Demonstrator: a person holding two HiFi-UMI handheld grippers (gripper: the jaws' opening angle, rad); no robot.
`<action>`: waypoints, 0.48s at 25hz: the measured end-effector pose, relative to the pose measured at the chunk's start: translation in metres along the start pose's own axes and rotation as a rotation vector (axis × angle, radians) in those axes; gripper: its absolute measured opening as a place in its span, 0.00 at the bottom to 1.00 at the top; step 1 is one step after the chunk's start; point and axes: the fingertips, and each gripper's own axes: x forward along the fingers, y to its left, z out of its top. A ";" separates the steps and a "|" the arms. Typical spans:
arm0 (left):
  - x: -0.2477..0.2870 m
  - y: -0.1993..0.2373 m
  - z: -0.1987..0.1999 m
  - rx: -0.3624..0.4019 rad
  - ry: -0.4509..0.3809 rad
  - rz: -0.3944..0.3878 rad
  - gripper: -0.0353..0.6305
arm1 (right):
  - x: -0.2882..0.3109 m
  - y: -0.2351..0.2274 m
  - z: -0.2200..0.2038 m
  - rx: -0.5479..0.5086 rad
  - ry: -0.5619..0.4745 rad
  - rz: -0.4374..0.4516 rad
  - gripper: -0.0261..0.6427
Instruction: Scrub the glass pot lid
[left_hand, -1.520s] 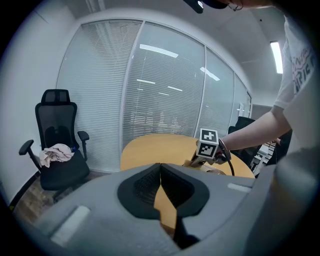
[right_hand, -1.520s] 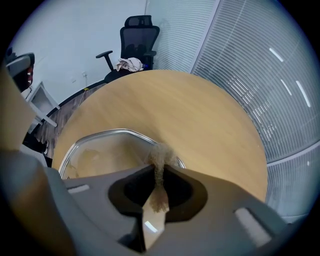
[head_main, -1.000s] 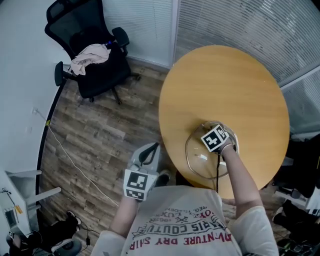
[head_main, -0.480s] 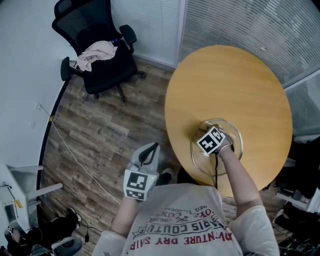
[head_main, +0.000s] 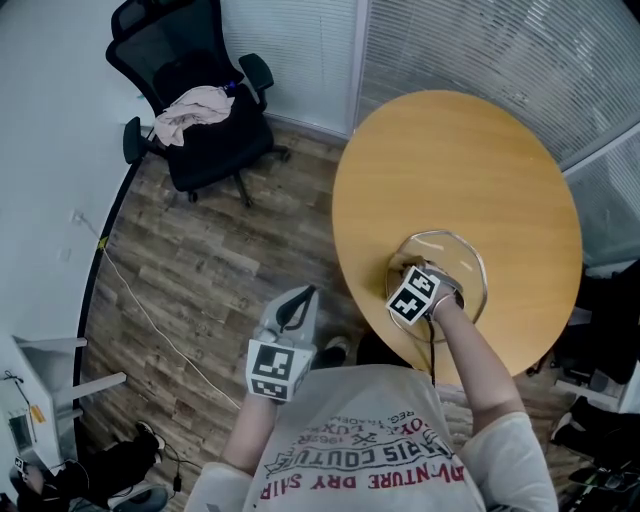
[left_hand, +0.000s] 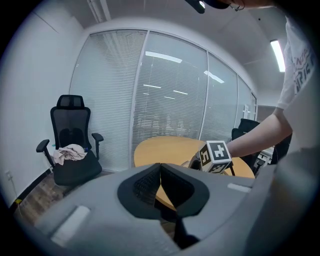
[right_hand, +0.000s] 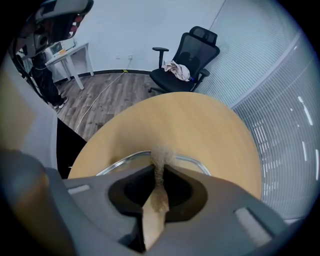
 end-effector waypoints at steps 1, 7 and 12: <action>-0.002 0.000 -0.002 0.001 -0.001 -0.003 0.06 | -0.002 0.005 0.001 -0.007 -0.006 0.008 0.12; -0.013 -0.001 -0.011 0.011 0.000 -0.038 0.06 | -0.010 0.040 -0.001 -0.074 -0.023 0.026 0.12; -0.011 -0.010 -0.013 0.041 -0.001 -0.088 0.06 | -0.020 0.067 -0.012 -0.101 -0.057 0.064 0.12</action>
